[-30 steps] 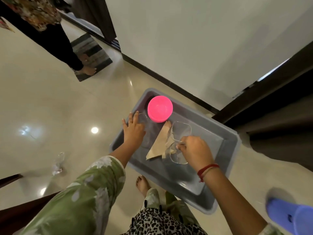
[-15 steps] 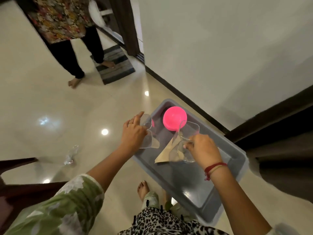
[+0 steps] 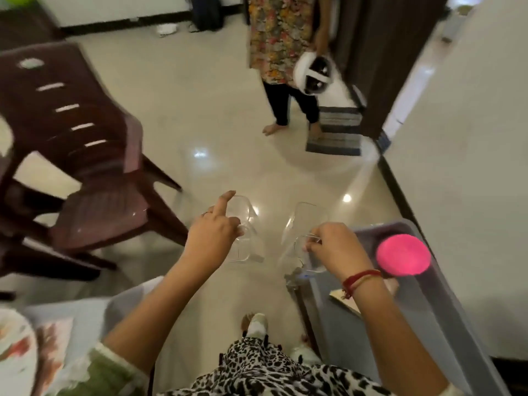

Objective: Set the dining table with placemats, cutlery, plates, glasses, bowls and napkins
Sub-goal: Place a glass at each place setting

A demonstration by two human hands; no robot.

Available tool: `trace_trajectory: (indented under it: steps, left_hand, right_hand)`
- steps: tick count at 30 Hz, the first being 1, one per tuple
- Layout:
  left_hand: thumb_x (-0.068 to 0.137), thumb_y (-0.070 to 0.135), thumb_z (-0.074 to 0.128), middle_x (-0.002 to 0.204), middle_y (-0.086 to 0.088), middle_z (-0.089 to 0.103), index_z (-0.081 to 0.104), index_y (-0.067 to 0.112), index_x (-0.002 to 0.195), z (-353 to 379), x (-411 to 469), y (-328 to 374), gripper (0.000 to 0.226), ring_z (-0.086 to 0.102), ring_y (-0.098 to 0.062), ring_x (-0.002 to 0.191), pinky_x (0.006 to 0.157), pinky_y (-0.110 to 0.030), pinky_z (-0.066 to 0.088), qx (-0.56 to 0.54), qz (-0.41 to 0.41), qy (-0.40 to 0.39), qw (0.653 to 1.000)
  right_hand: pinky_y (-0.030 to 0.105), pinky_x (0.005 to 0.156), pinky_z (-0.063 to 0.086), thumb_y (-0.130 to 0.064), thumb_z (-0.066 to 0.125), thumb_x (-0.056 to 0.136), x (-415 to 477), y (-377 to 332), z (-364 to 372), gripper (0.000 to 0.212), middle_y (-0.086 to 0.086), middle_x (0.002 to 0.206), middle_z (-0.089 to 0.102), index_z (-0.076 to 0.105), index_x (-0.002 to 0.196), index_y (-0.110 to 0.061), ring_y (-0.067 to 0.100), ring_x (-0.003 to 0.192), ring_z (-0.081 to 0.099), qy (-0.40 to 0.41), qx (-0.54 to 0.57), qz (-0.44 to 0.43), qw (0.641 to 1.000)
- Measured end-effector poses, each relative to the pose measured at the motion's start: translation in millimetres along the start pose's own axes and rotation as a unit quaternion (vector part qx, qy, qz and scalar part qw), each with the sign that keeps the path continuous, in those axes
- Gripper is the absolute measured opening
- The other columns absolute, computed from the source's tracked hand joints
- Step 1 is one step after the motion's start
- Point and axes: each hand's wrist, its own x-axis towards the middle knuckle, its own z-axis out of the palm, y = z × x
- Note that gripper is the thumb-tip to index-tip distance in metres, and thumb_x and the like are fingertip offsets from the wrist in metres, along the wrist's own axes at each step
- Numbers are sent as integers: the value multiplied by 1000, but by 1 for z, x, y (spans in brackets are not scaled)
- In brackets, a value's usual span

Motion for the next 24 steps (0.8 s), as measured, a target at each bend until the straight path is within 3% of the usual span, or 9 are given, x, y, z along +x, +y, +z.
trace_trajectory:
  steps: [3,7,10,14,16,18,21,24]
  left_hand:
    - [76,19,78,143,-15,46,72,12,67,-14,-44,-49,12,65,-35,74,51,-35,50,-7,-91,8,996]
    - [77,18,76,141,-14,47,69,11,66,-38,-109,-107,16,65,-31,66,48,-30,40,-22,-200,44,979]
    - [84,24,70,149,-5,37,74,15,78,-54,-162,-145,12,66,-26,75,57,-32,46,-22,-296,52,953]
    - [72,16,81,143,-10,47,75,18,76,-73,-226,-176,7,64,-25,60,47,-24,36,-43,-395,95,913]
    - [82,21,74,152,-4,35,75,20,81,-78,-254,-185,2,67,-25,71,50,-21,30,-49,-469,88,877]
    - [90,29,64,159,2,20,74,22,87,-72,-283,-189,12,66,-23,80,54,-23,31,-42,-549,71,832]
    - [87,28,68,157,0,24,73,20,78,-68,-321,-190,13,66,-24,71,52,-28,39,-25,-616,71,785]
    - [93,31,59,160,5,11,73,20,91,-62,-350,-186,19,67,-23,87,63,-28,44,-47,-683,37,728]
  right_hand:
    - [34,76,49,-25,65,88,18,-52,20,17,9,83,67,69,84,-9,24,80,64,-39,-27,-90,995]
    - [24,65,38,-23,64,86,27,-139,50,12,3,77,63,70,79,-15,16,71,56,-61,-98,-185,976]
    - [26,63,42,-21,63,84,29,-215,78,12,7,78,68,70,76,-14,20,72,60,-98,-134,-263,950]
    - [29,66,43,-22,63,84,22,-301,117,16,8,79,66,64,70,-15,23,79,61,-151,-176,-362,903]
    - [27,66,41,-23,63,85,18,-338,139,17,8,81,67,68,77,-10,21,79,60,-177,-201,-406,874]
    - [28,69,43,-23,62,85,12,-367,158,16,7,82,67,69,82,-10,20,80,60,-209,-217,-449,841]
    - [26,68,41,-23,62,86,-1,-404,187,12,3,81,66,67,79,-16,17,78,59,-253,-241,-502,791]
    - [26,68,43,-22,62,86,-16,-435,214,13,3,81,66,69,81,-13,18,79,61,-284,-254,-554,740]
